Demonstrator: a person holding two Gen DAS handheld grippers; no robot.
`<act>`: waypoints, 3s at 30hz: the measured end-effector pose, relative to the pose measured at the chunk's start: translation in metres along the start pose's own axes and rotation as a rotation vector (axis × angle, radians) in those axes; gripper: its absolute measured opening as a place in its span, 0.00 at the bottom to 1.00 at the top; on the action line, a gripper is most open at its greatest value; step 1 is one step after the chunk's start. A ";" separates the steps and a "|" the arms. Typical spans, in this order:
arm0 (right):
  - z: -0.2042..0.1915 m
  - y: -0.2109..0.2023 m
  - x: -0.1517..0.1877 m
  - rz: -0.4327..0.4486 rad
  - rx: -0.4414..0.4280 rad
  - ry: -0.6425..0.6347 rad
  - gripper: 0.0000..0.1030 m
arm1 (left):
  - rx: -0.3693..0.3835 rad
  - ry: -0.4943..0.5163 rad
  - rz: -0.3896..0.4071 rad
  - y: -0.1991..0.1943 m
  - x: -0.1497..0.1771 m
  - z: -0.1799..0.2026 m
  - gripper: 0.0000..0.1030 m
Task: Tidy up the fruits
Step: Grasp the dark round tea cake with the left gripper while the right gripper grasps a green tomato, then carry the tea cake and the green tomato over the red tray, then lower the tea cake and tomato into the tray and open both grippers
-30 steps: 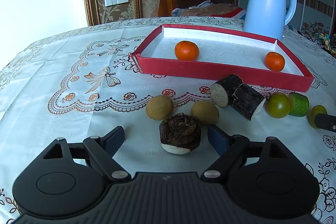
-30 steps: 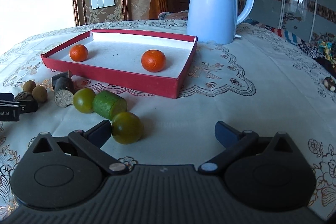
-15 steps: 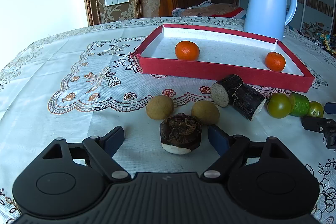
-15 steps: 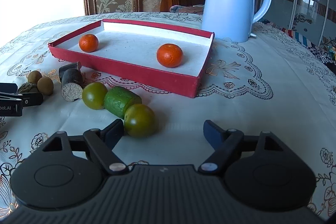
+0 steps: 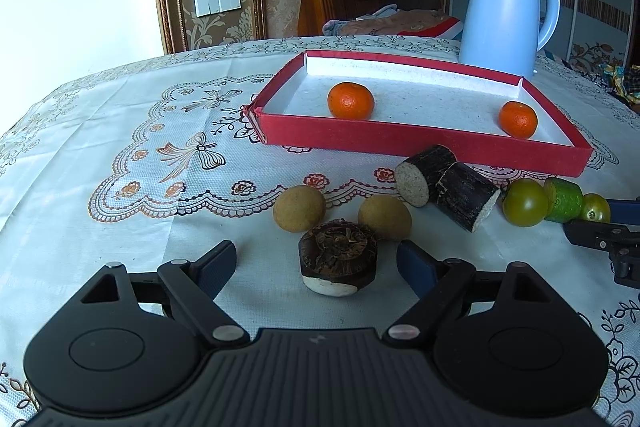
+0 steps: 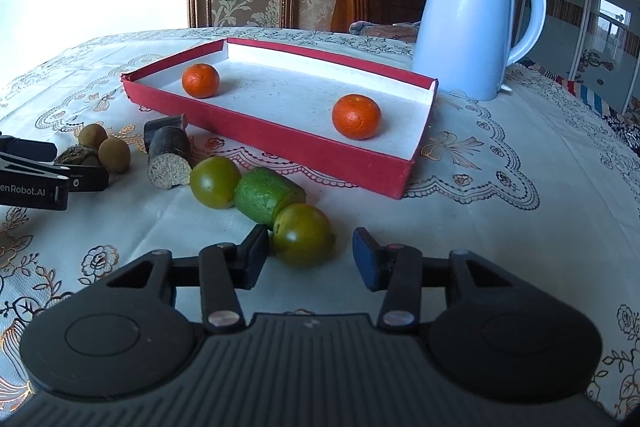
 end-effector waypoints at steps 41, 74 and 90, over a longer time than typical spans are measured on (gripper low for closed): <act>0.025 -0.012 -0.021 0.107 0.041 0.120 0.29 | 0.166 0.008 0.111 -0.015 -0.033 0.020 0.37; 0.056 0.124 -0.117 0.021 0.115 0.251 0.29 | 0.100 0.007 0.071 0.104 -0.129 0.060 0.37; 0.058 0.140 -0.116 -0.024 0.102 0.264 0.31 | 0.069 -0.027 0.071 0.120 -0.138 0.052 0.38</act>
Point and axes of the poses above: each gripper's, at about its wrist camera, not at the fingertips, and y roughly the way its jaws point, z to its right, x to its underside, the point moved 2 cm from there along y, roughly the way its jaws point, and after that the axes turned 3 degrees about x, right-handed, at the moved point
